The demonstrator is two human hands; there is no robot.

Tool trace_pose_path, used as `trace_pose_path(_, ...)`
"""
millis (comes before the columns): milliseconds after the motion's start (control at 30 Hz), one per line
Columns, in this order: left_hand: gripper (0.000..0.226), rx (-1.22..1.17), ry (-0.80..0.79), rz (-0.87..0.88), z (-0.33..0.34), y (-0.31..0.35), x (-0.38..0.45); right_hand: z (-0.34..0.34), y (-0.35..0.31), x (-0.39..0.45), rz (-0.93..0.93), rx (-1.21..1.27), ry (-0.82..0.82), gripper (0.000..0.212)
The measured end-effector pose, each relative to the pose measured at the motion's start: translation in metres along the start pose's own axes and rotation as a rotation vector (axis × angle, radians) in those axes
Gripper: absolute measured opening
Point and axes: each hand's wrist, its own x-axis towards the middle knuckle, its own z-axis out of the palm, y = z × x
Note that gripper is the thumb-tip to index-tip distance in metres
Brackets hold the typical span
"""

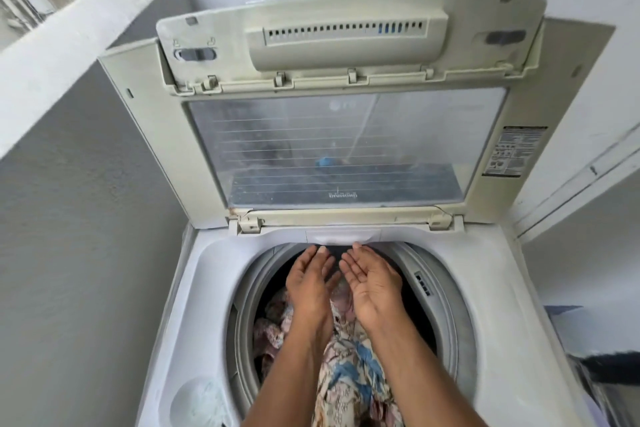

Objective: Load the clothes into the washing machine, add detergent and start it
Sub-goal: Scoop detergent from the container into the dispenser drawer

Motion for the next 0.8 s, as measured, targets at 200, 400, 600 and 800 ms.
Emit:
trace_pose_path(200, 0.023, -0.19, 0.038, -0.102, 0.016, -0.001, 0.006, 0.011, 0.001, 0.007, 0.086, 0.102, 0.024, 0.022)
trace_pose_path(400, 0.015, -0.31, 0.016, -0.155, 0.015, -0.008, 0.015, 0.01, 0.01, 0.014, 0.084, 0.157, 0.014, 0.008)
trace_pose_path(600, 0.007, -0.313, -0.013, -0.138, 0.012, -0.013, 0.024, 0.008, 0.015, 0.017, 0.043, 0.119, -0.052, 0.011)
trace_pose_path(800, 0.007, -0.306, -0.036, -0.133, 0.007, -0.016, 0.02, 0.002, 0.018, 0.012, -0.003, 0.065, -0.116, 0.008)
